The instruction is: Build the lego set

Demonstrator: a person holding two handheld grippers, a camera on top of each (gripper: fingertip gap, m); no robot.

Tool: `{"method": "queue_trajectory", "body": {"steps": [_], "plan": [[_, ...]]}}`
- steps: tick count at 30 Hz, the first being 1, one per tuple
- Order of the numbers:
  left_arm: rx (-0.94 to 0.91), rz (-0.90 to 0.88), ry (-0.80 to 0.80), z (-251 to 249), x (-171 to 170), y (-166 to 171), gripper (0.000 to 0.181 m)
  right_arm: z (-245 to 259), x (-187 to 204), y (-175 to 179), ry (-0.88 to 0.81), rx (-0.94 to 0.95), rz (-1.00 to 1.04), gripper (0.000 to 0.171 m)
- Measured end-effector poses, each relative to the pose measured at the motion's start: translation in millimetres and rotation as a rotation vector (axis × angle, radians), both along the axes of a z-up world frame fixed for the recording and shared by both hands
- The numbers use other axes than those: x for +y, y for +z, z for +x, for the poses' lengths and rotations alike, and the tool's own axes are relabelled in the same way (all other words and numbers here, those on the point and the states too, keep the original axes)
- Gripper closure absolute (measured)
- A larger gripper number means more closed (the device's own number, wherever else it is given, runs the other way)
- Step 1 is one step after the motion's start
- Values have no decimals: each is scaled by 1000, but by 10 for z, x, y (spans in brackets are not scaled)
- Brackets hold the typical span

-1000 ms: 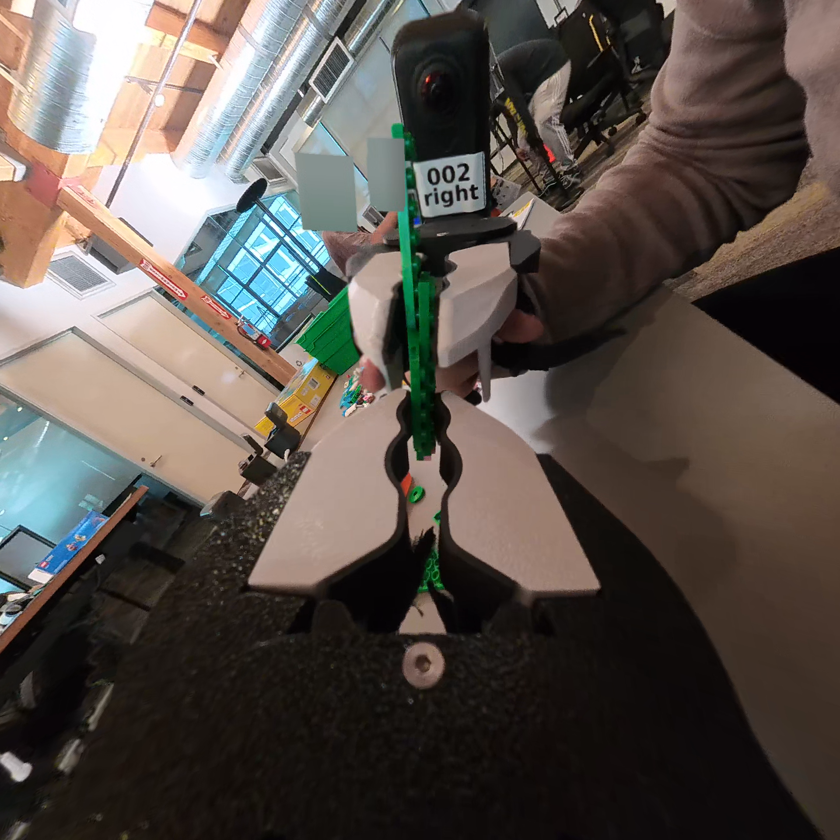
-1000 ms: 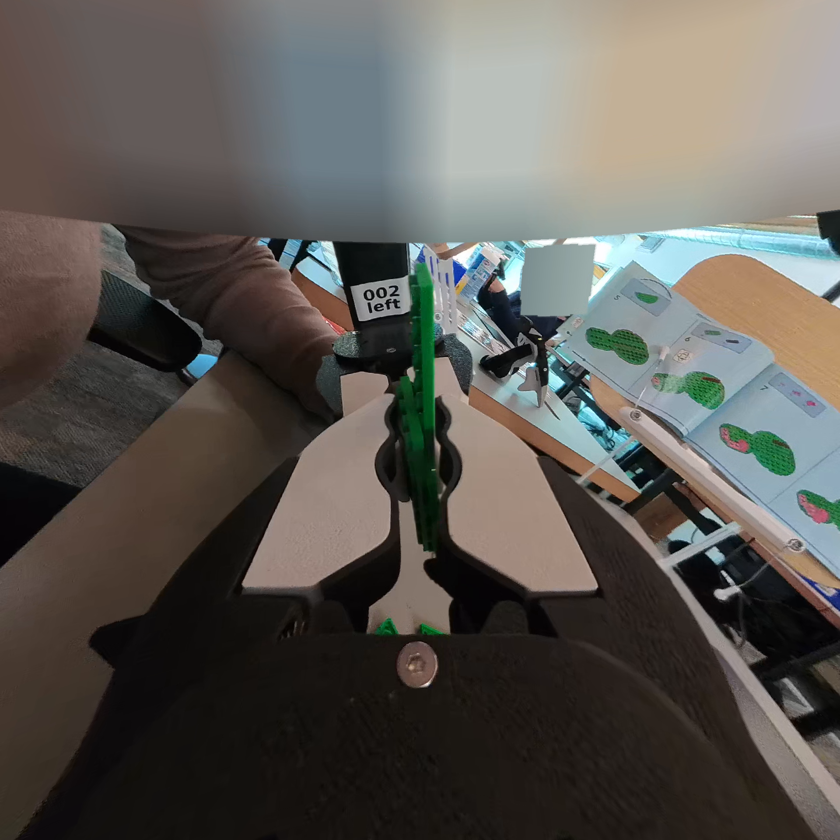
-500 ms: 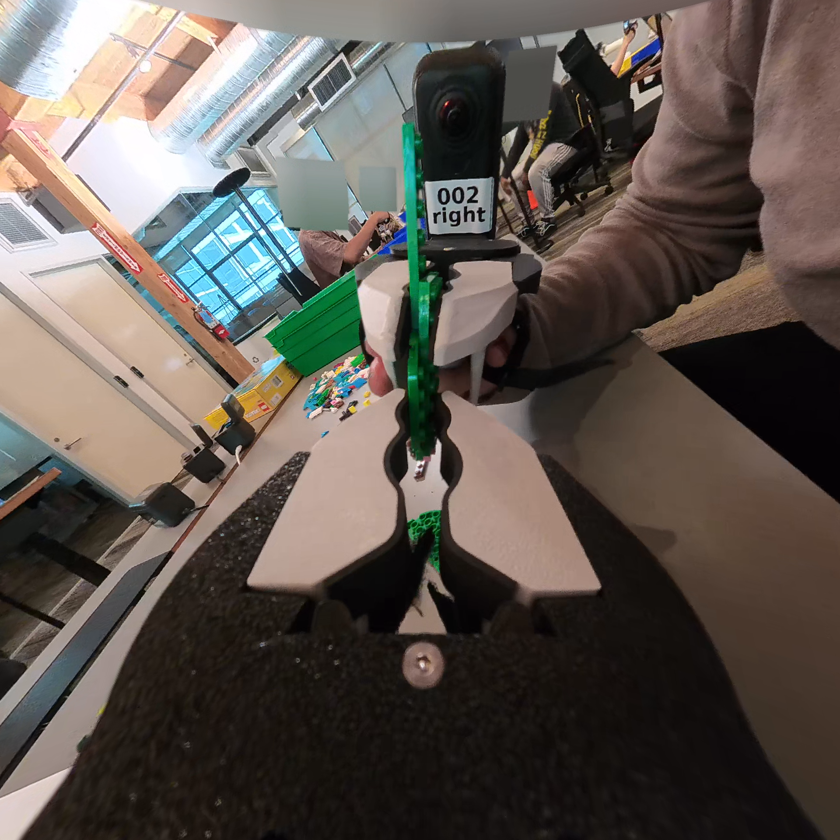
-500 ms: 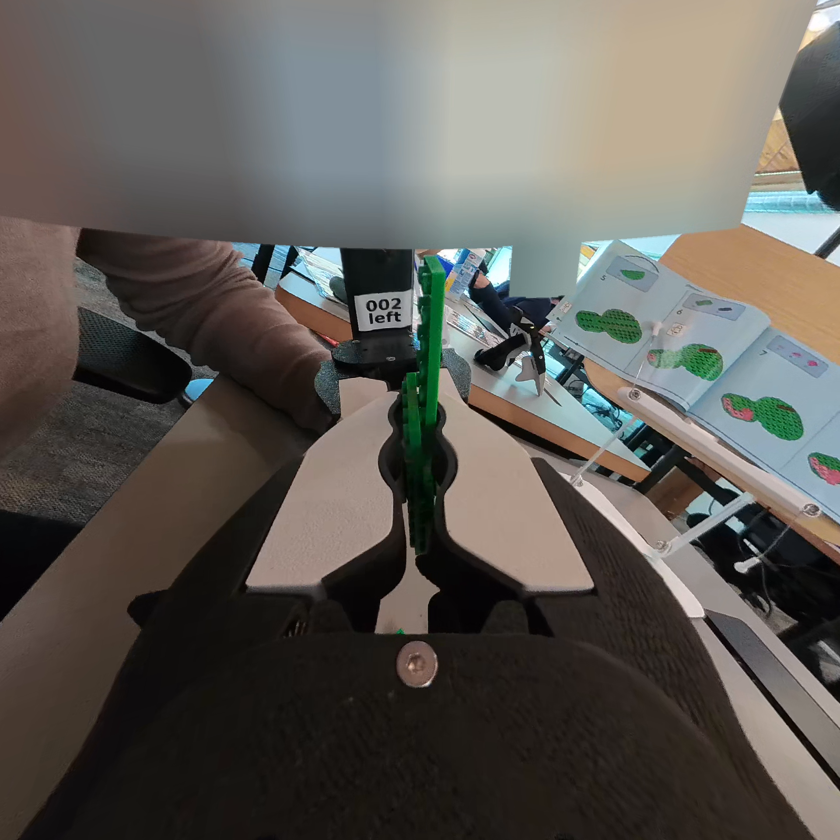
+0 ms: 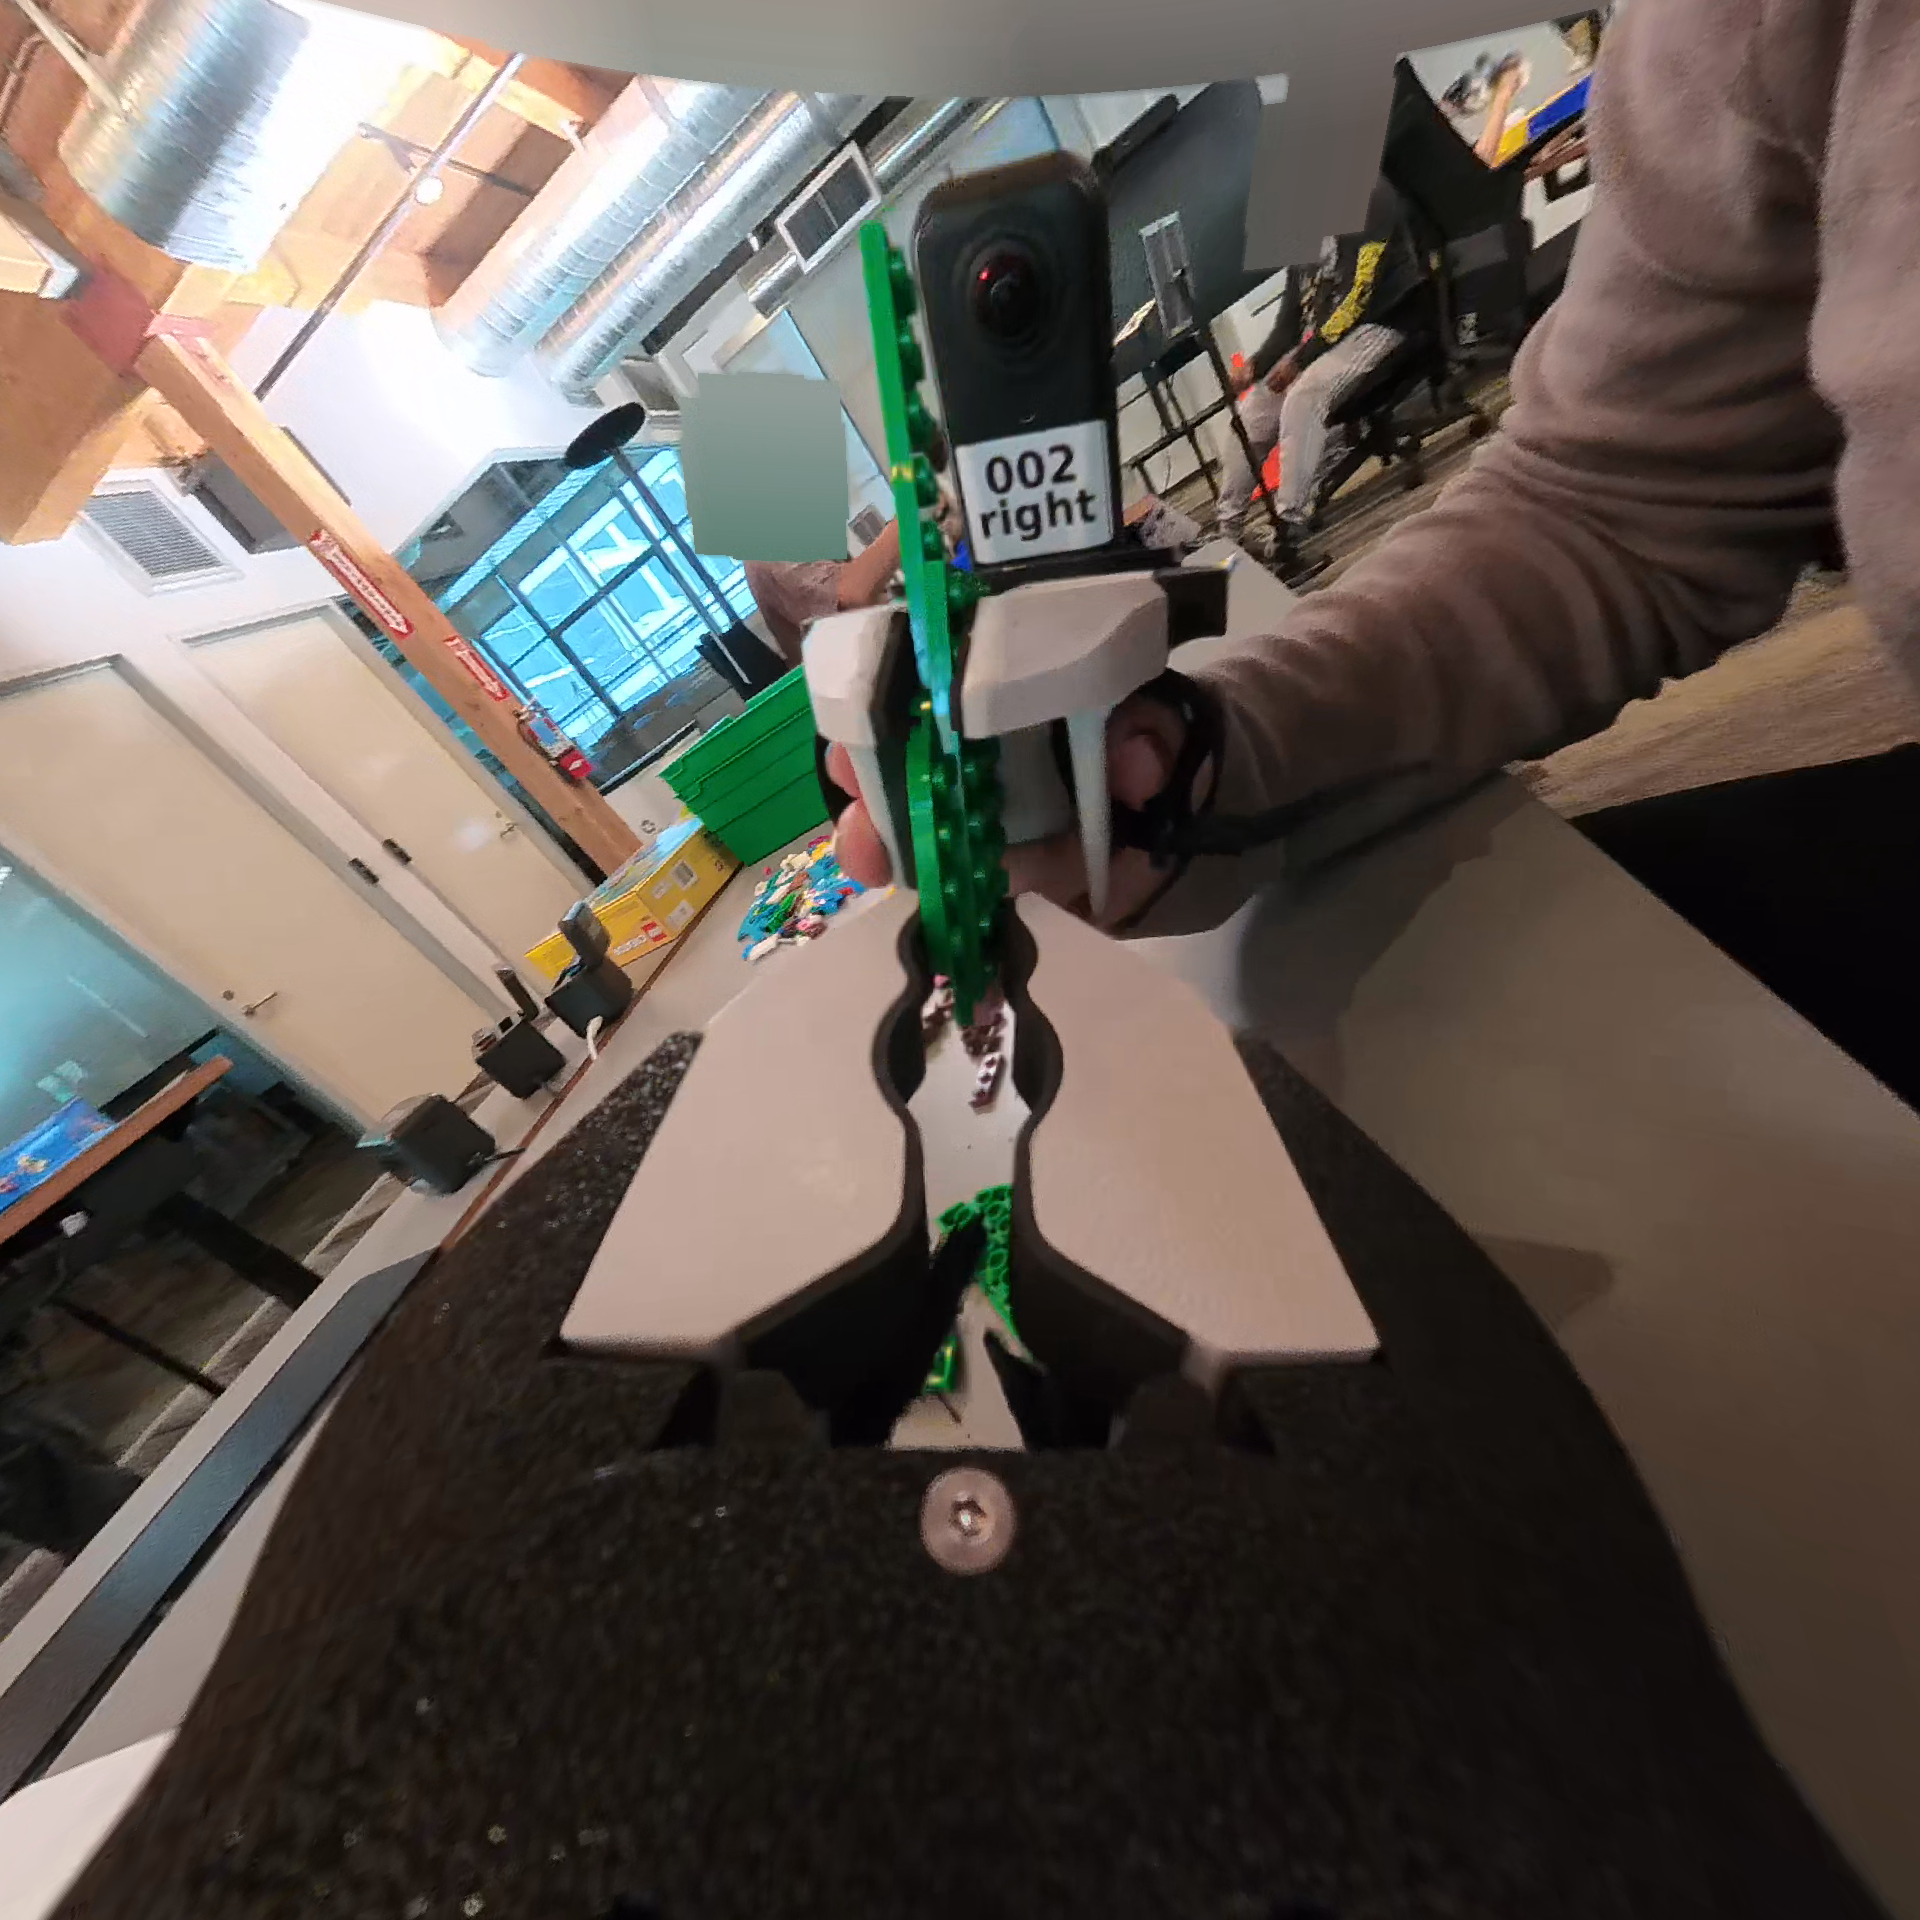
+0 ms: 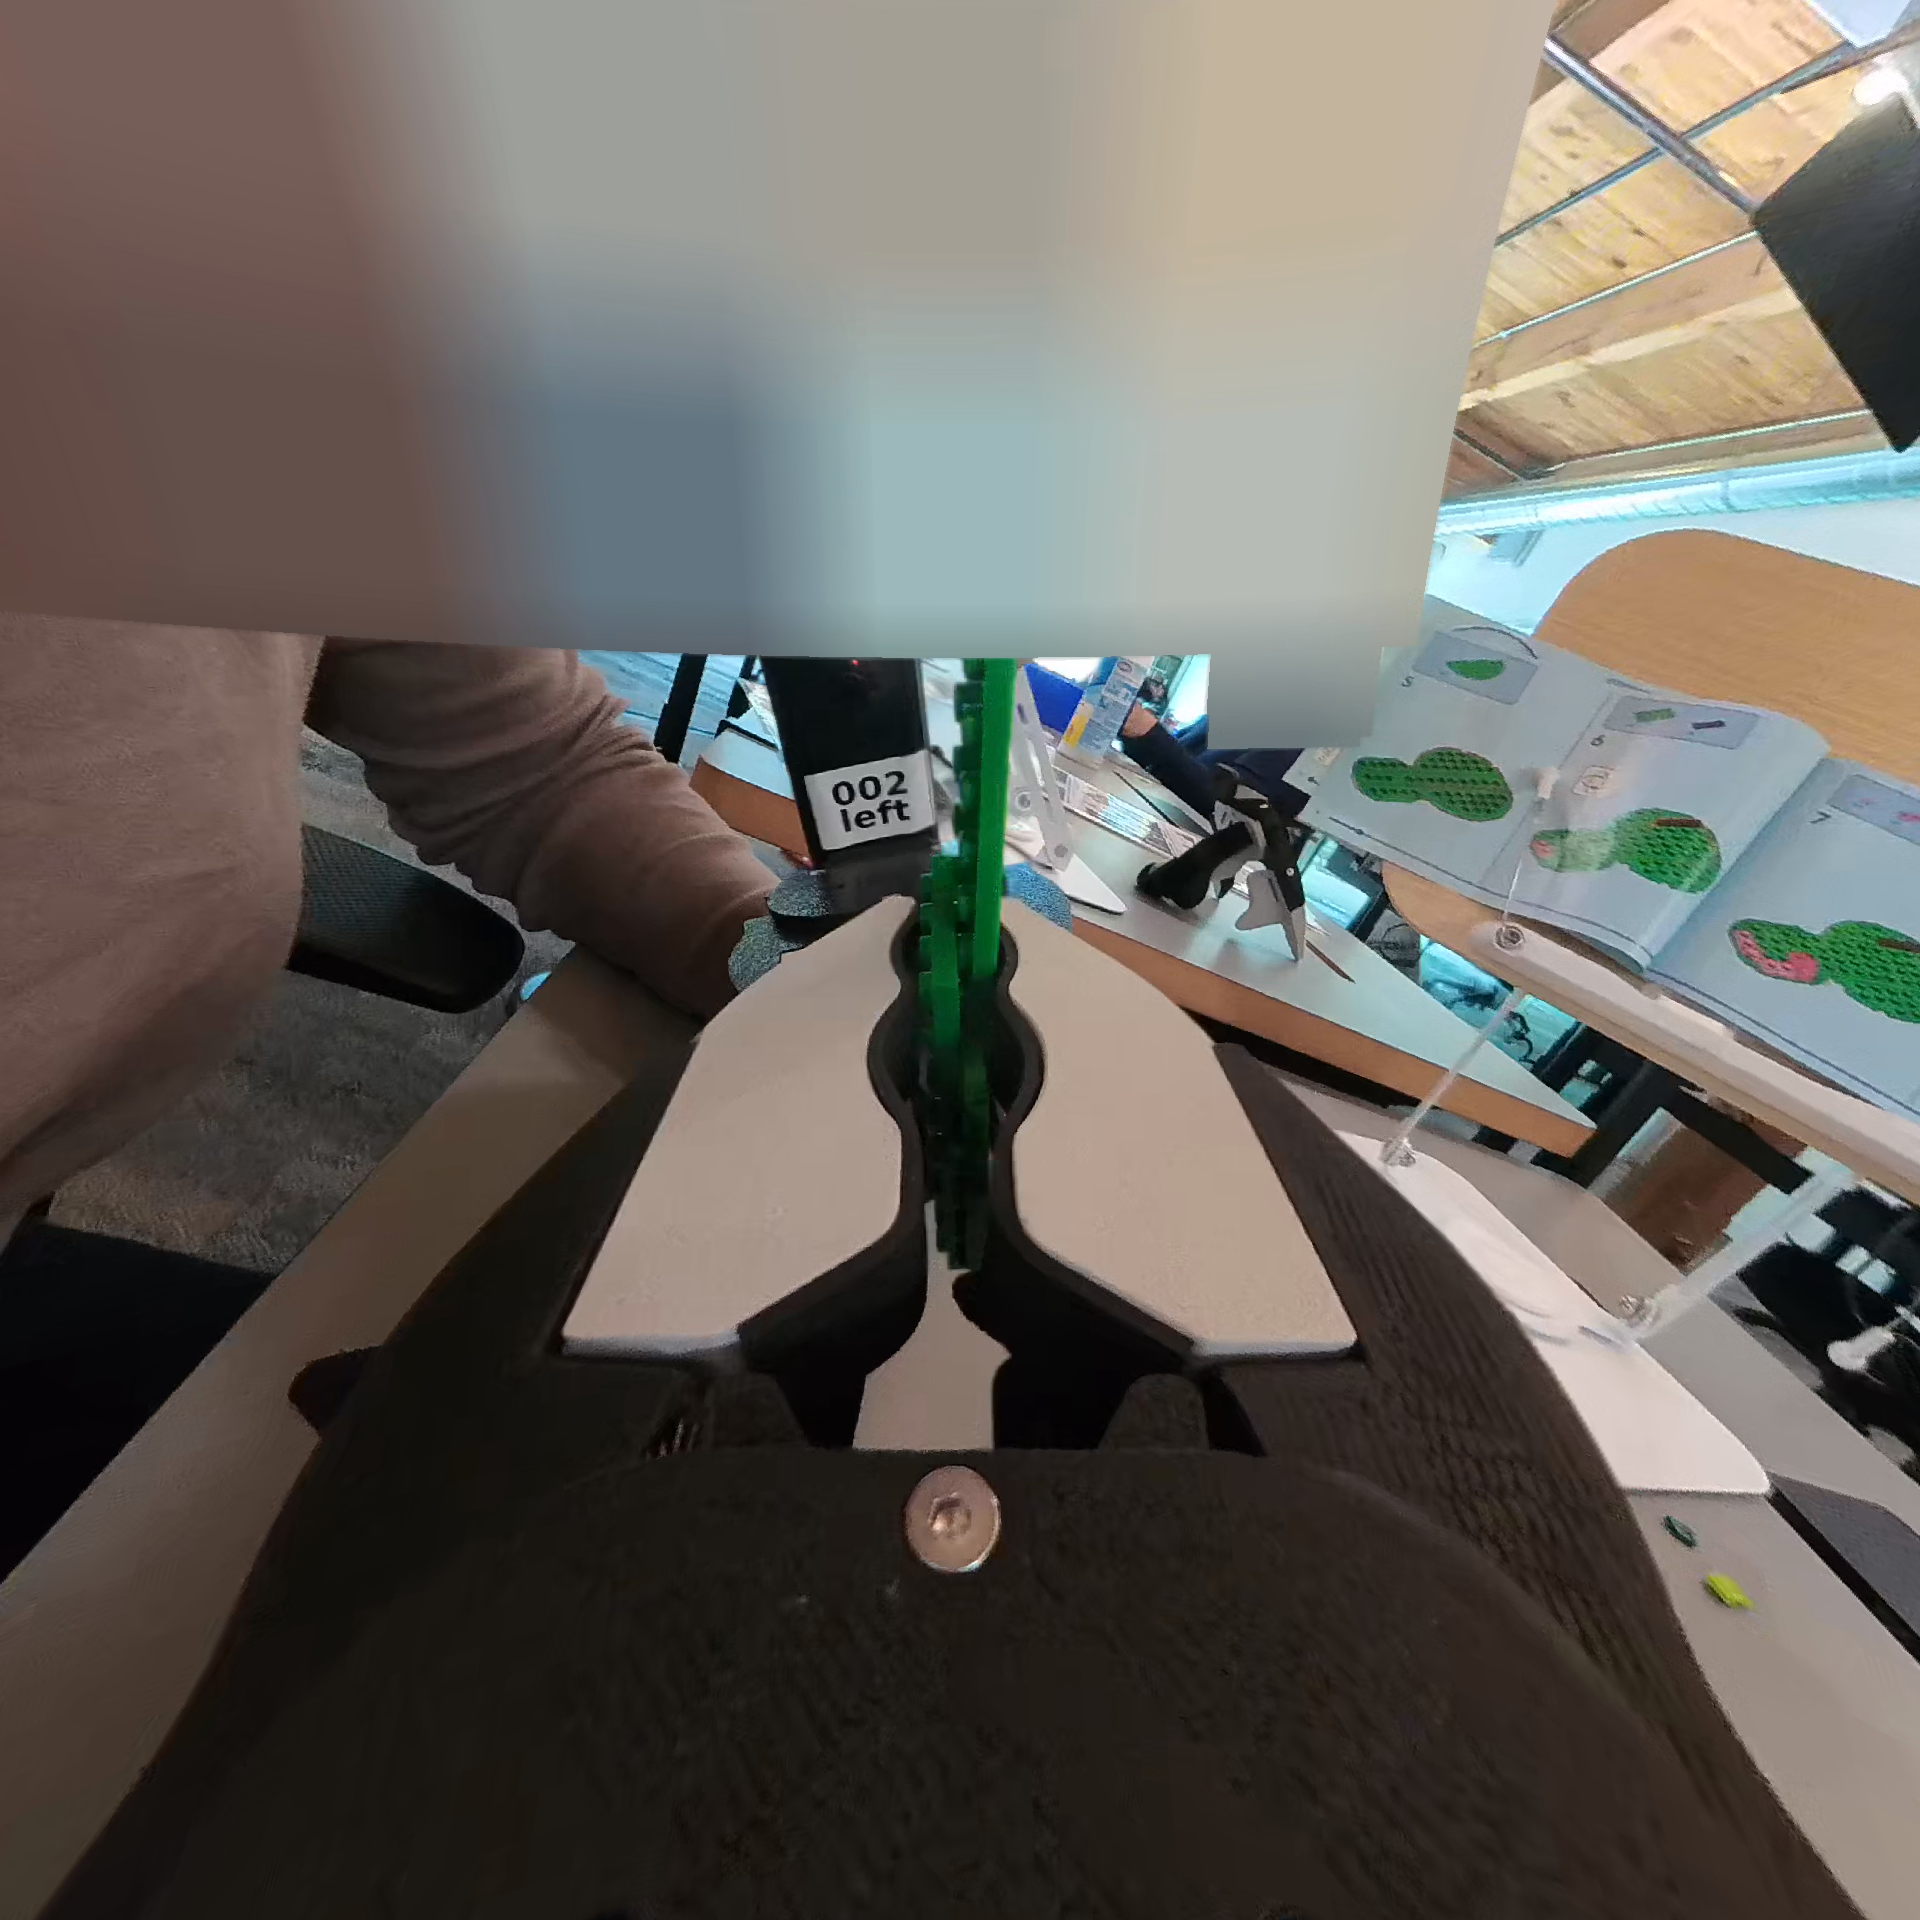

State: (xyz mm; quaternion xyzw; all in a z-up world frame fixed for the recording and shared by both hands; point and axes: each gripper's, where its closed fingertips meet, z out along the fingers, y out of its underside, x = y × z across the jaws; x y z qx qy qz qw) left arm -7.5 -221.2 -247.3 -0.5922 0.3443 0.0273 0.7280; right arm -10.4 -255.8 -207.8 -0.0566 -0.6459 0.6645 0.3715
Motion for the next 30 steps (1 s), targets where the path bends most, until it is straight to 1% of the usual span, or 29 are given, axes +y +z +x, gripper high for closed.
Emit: {"method": "queue_trajectory", "body": {"steps": [2,6,9,14,17,18,20,22,24,26,27,29,30], "plan": [[15,-16,25,-45,23,-17,171,-21,20,-24,-4,-7,1,163],[113,19,129,-179,63,-24,173,-128,123,-96,-102,16,56,150],[156,30,158,-218,67,-20,173,-149,159,-133,-130,31,110,151],[184,6,149,-217,72,-76,173,-145,161,-196,-159,74,216,158],[189,-1,137,-200,71,-96,172,-131,147,-223,-139,66,239,161],[181,-7,134,-194,76,-104,168,-128,145,-231,-130,57,241,164],[153,-1,137,-197,91,-95,166,-131,161,-224,-126,44,230,164],[140,48,176,-231,112,-44,157,-123,185,-184,-115,39,196,165],[157,47,219,-285,146,-59,150,-114,209,-142,-117,52,173,164],[128,-3,253,-353,190,-108,142,-148,267,-90,-188,120,181,164],[101,-38,256,-378,205,-134,136,-179,313,-63,-258,184,208,164],[54,-74,289,-460,238,-140,118,-225,383,-52,-396,331,316,164],[52,-59,326,-522,246,-112,114,-245,383,-101,-433,371,392,164]]}}
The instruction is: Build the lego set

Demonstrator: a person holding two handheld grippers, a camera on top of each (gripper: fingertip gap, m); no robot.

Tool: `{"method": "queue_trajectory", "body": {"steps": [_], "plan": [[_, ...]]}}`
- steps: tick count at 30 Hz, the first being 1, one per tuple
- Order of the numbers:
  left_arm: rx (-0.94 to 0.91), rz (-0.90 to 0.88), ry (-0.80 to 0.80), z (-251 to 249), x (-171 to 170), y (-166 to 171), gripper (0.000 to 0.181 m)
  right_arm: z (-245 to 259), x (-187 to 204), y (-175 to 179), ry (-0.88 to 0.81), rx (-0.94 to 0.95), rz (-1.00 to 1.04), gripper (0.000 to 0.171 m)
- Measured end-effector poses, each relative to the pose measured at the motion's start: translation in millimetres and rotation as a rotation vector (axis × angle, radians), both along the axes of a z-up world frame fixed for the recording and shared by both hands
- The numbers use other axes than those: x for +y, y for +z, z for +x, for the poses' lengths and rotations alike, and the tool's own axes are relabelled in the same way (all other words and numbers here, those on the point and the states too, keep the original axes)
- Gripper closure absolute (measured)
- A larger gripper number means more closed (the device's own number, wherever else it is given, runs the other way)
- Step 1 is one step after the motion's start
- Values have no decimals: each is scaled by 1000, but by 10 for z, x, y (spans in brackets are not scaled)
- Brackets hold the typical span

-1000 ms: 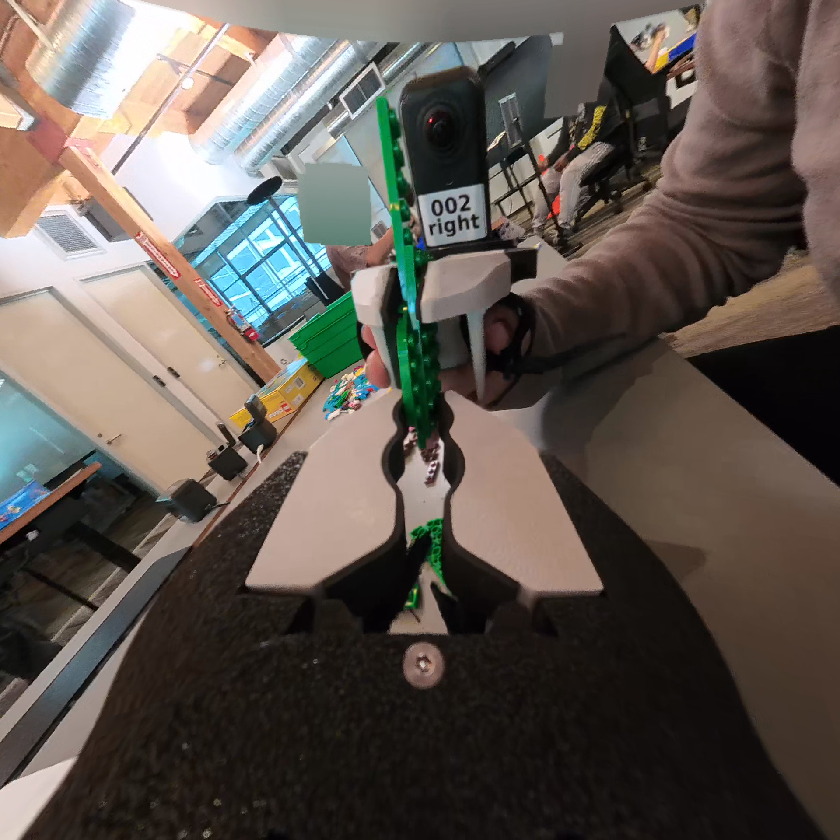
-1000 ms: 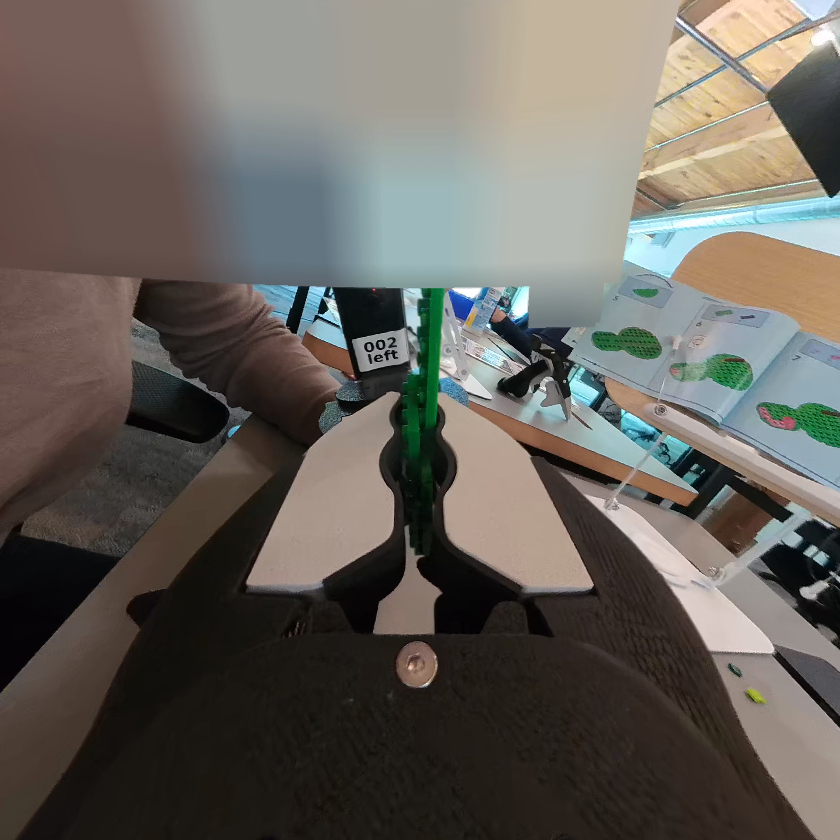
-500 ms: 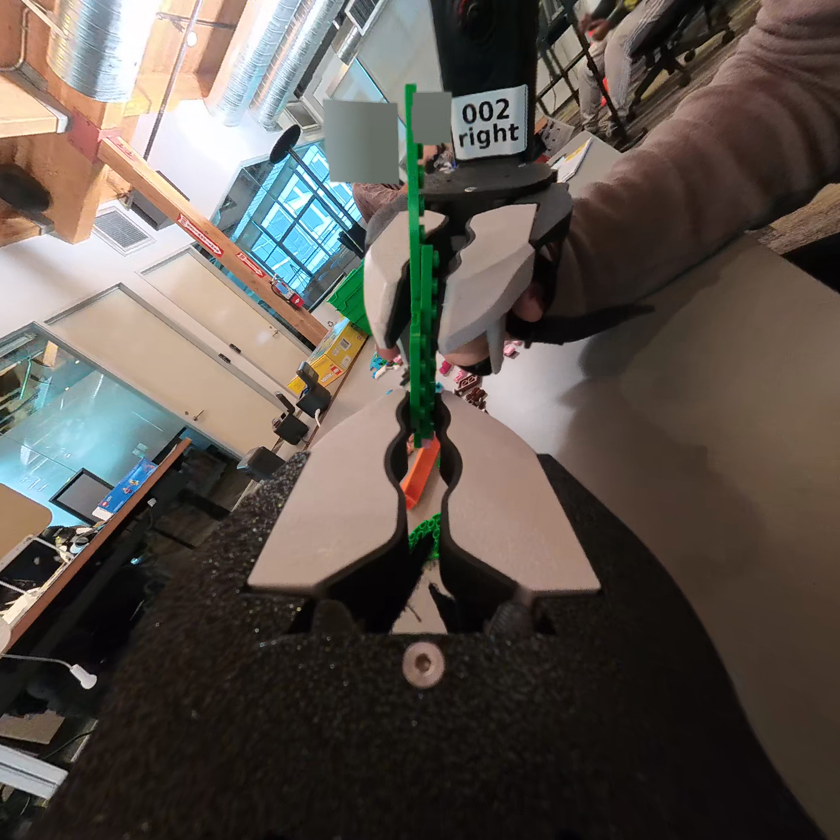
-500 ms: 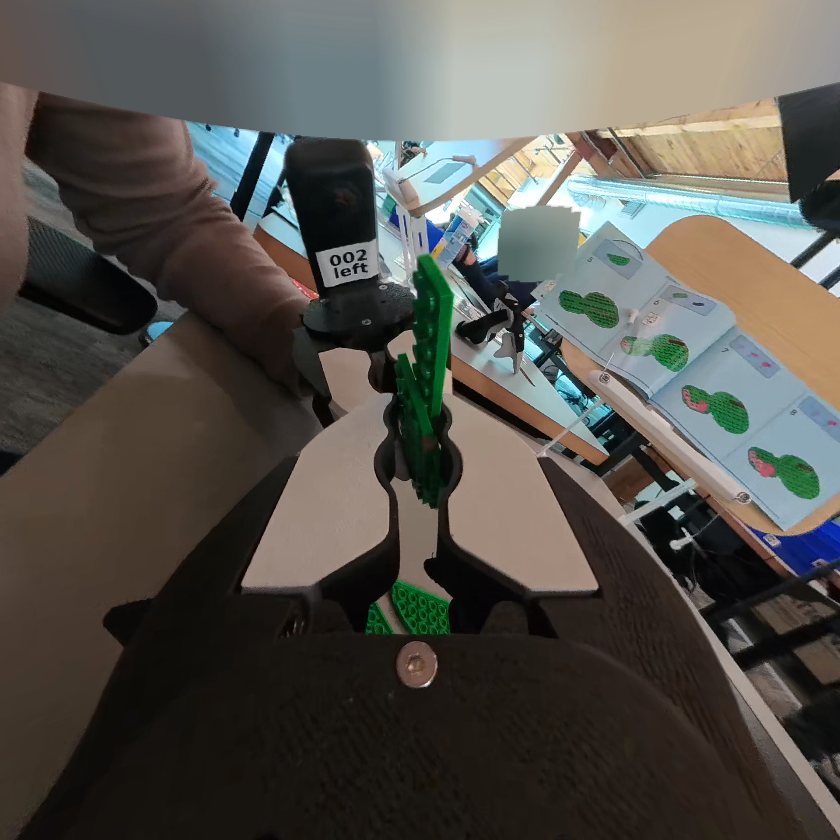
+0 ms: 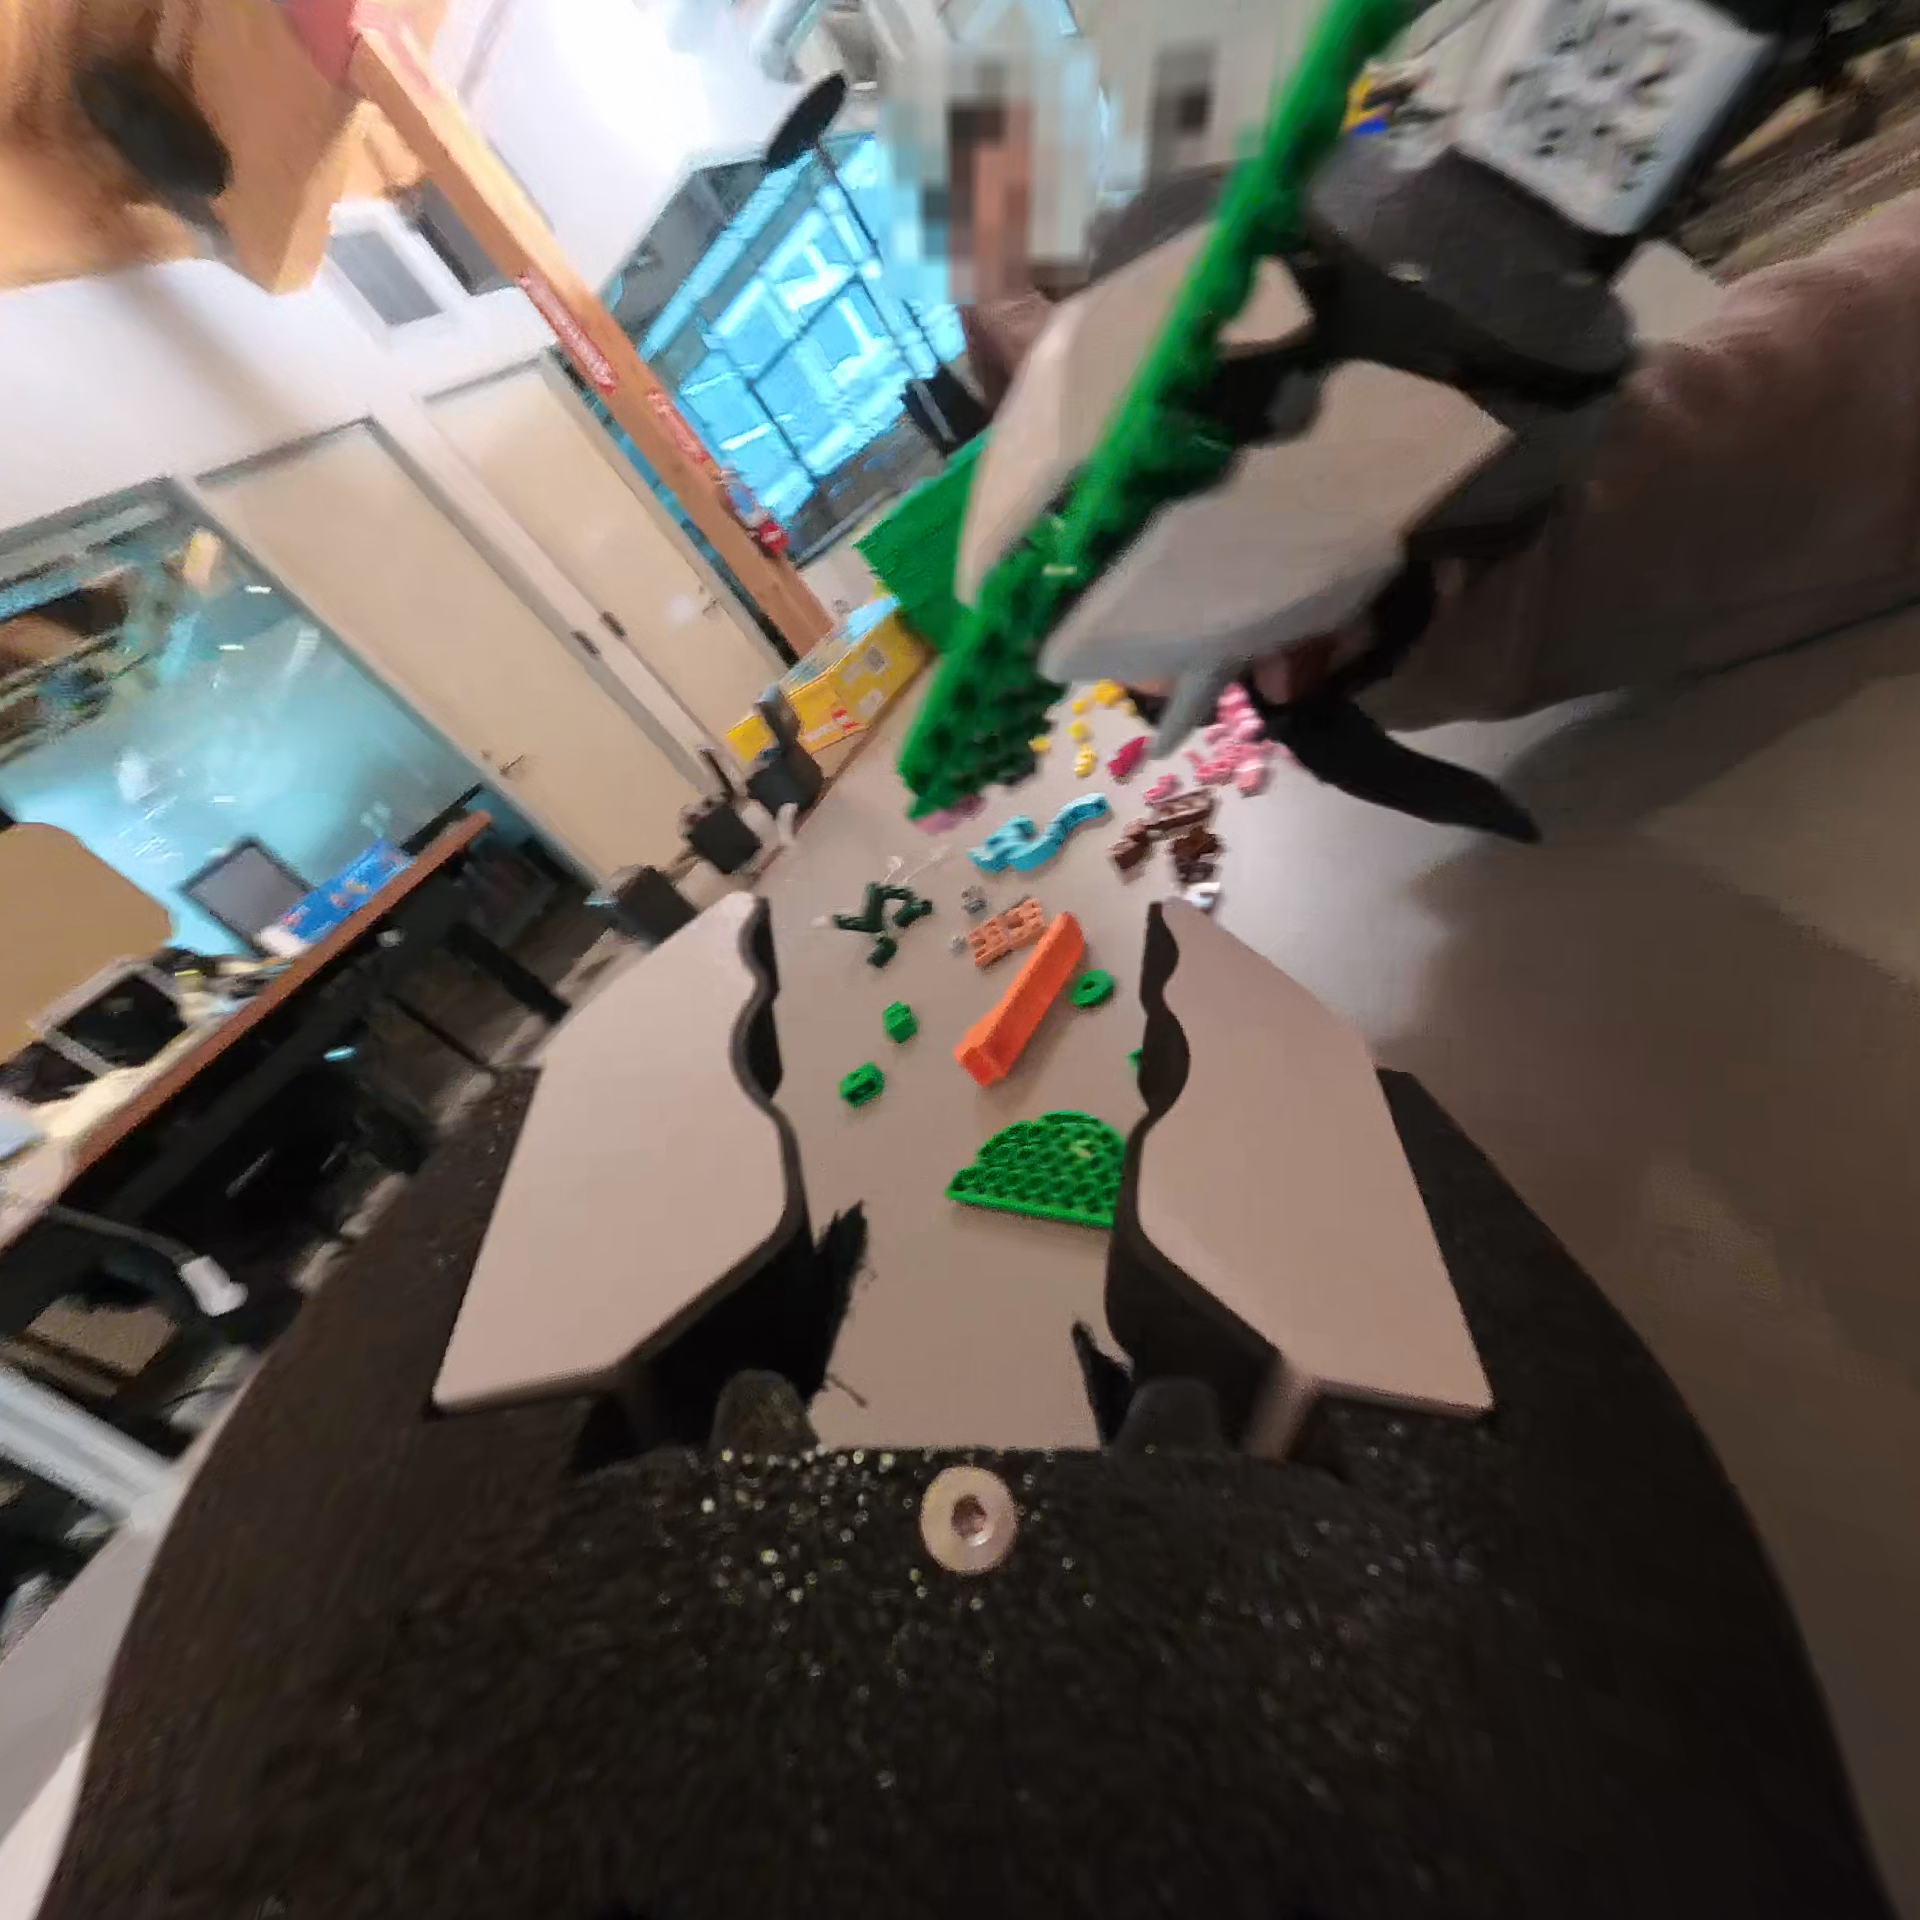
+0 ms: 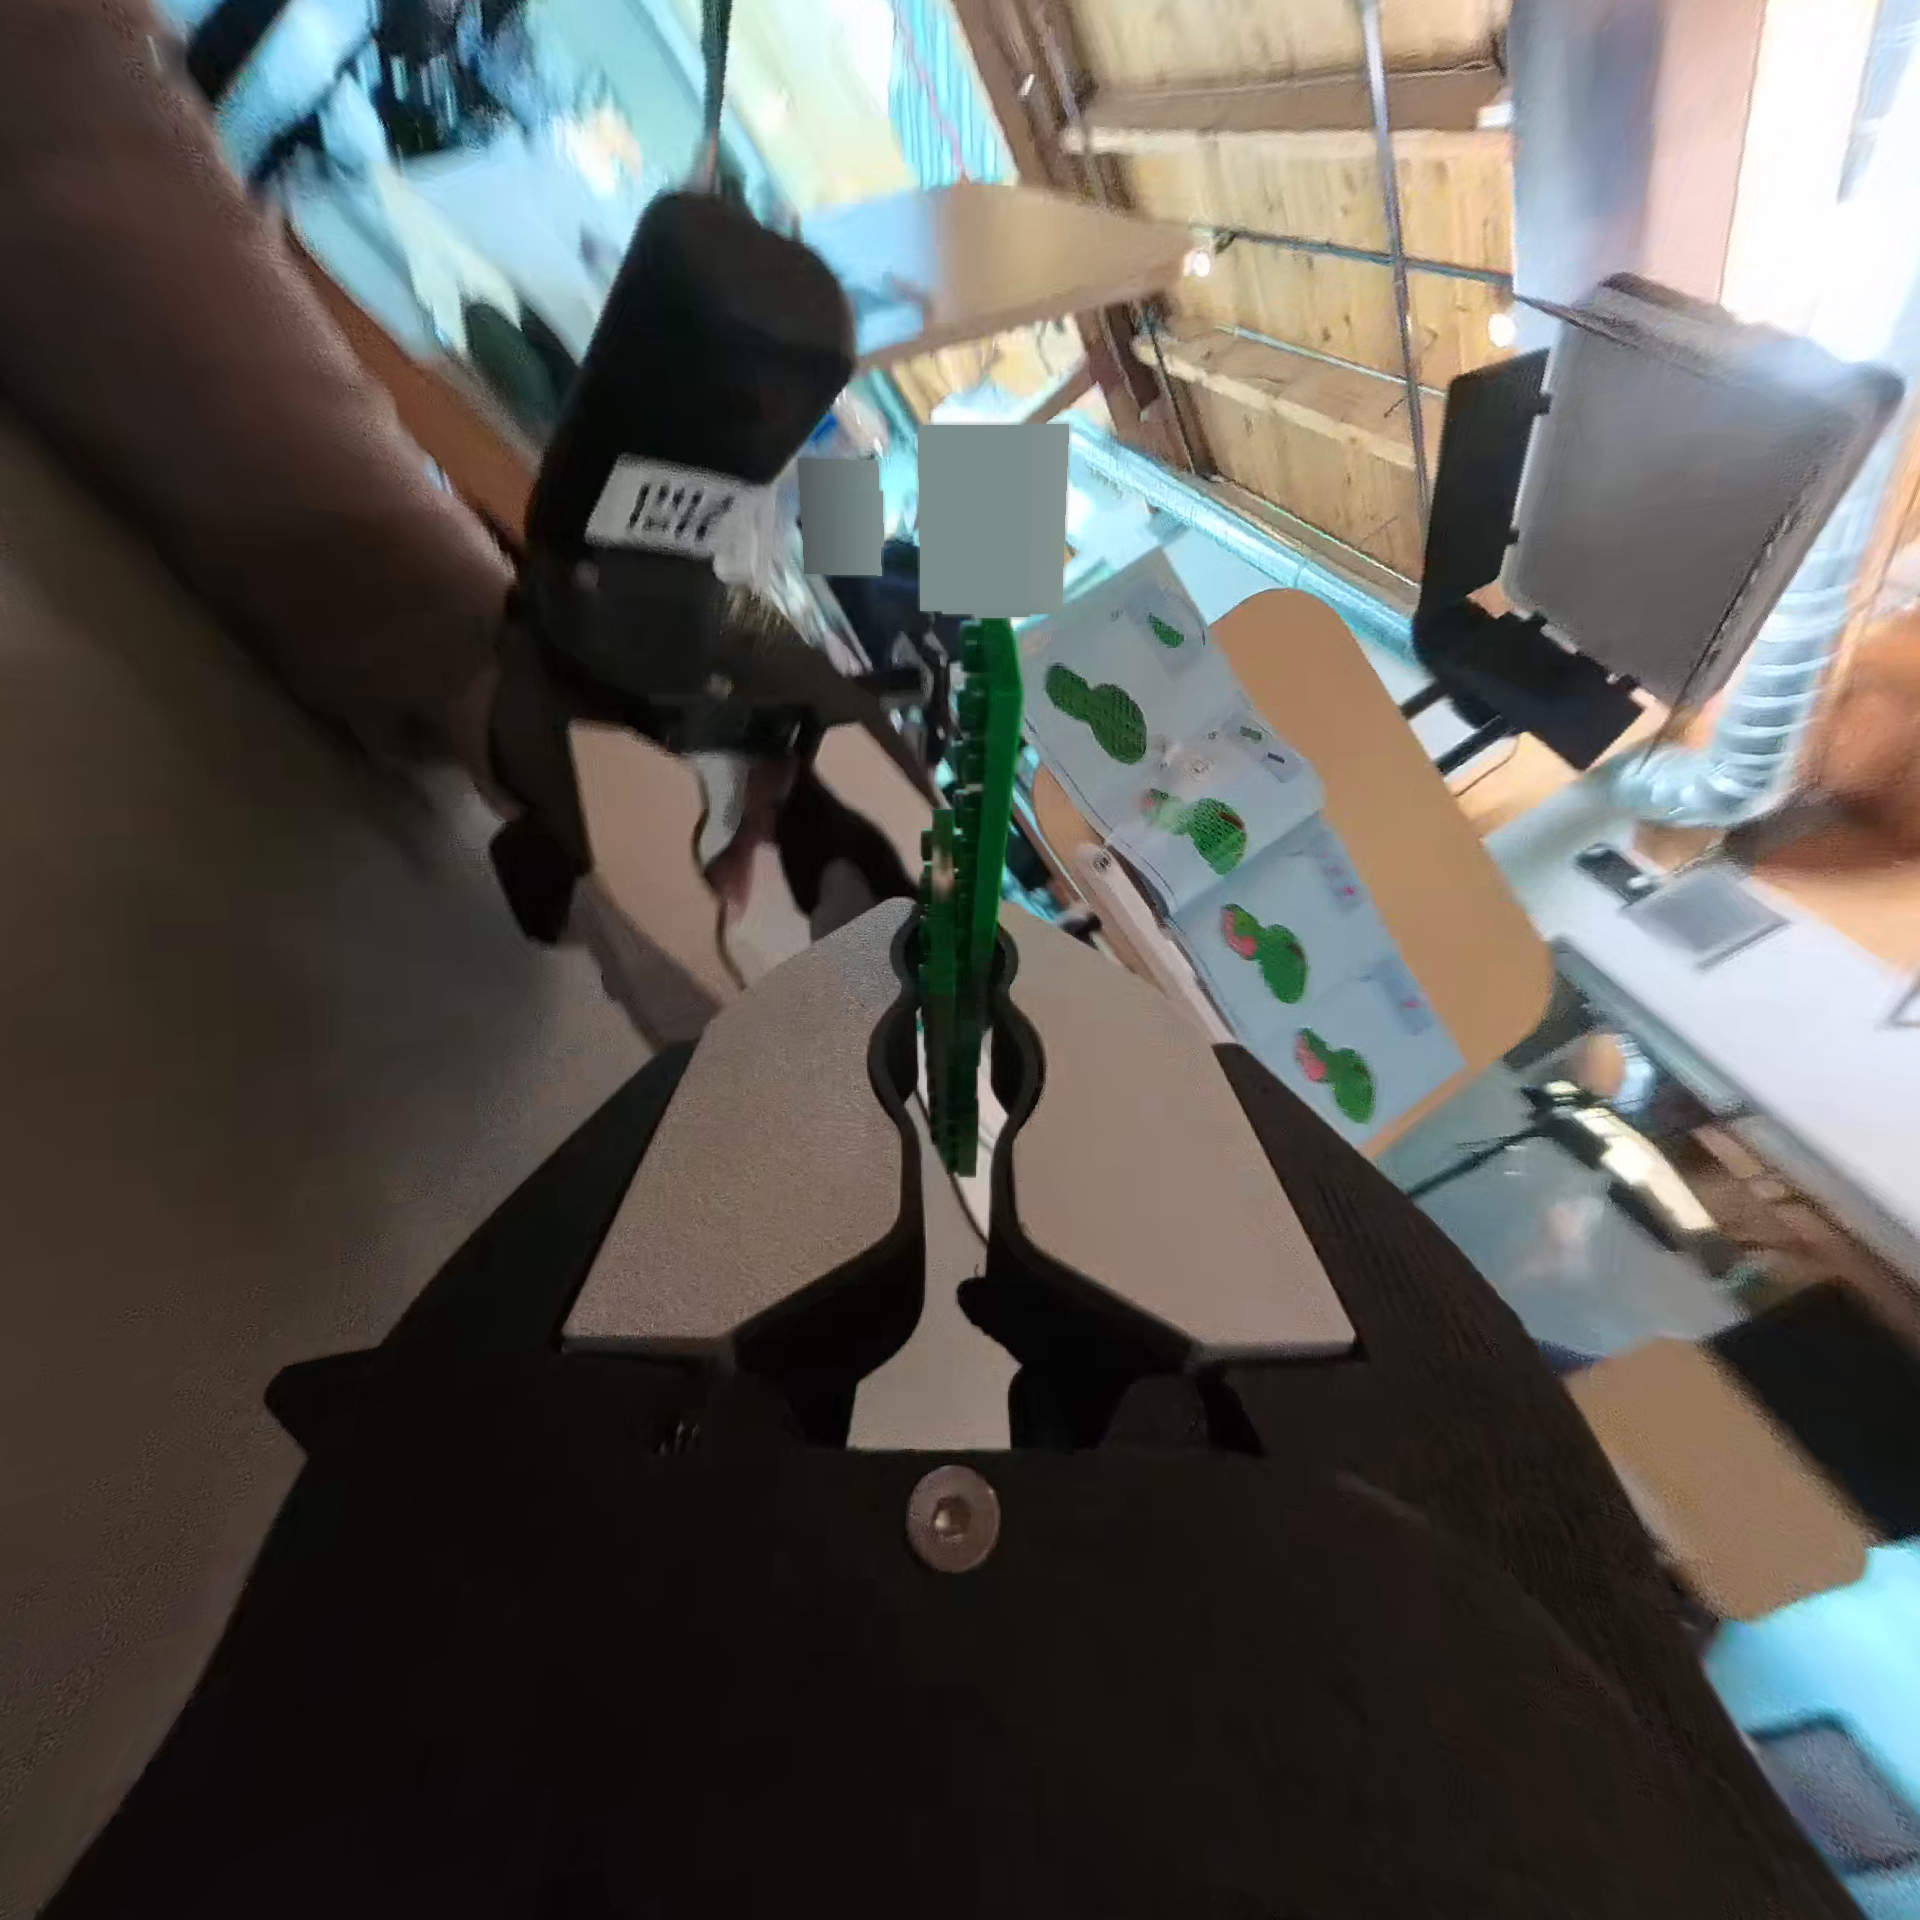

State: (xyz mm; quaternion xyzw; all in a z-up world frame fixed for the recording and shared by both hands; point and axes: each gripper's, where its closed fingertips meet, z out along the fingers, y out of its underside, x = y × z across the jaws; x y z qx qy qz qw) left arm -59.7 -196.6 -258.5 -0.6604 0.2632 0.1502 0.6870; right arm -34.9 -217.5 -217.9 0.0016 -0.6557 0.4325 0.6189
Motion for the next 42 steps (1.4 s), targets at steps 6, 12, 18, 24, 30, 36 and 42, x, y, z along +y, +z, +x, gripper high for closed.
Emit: {"method": "queue_trajectory", "body": {"steps": [6,12,18,24,30,36,42], "plan": [[270,143,32,57,-71,52,137,-25,-187,-283,-26,30,234,164],[344,161,-8,160,-83,-2,166,-29,-205,-311,-9,-2,212,164],[530,161,181,-134,-37,4,172,-182,-101,-409,-83,-108,158,130],[688,150,474,-743,-105,103,173,-378,281,-304,-212,-183,-48,126],[719,96,632,-1184,-189,75,173,-530,465,-226,-268,-274,-389,130],[623,86,673,-1387,-257,75,173,-536,676,-114,-306,-286,-584,146],[584,61,664,-1422,-234,0,173,-549,779,-135,-357,-332,-598,156]]}}
